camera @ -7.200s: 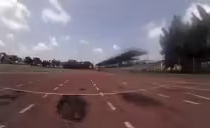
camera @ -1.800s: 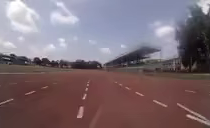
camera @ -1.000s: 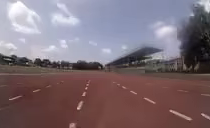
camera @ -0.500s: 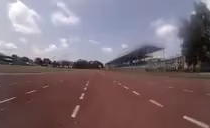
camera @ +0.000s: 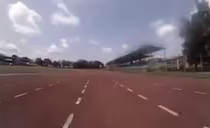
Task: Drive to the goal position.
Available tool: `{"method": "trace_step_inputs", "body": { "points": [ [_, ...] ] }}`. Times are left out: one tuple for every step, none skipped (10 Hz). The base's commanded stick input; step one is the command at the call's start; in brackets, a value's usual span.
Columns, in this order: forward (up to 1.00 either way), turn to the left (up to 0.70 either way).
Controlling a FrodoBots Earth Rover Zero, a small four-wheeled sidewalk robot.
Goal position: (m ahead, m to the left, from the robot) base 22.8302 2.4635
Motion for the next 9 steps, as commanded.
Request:
{"method": "trace_step_inputs", "body": {
  "points": [
    [0.7,0.0],
    [0.7,0.0],
    [0.7,0.0],
    [0.7,0.0],
    [0.7,0.0],
    [0.7,0.0],
    [0.7,0.0],
    [0.7,0.0],
    [0.7,0.0]
  ]
}}
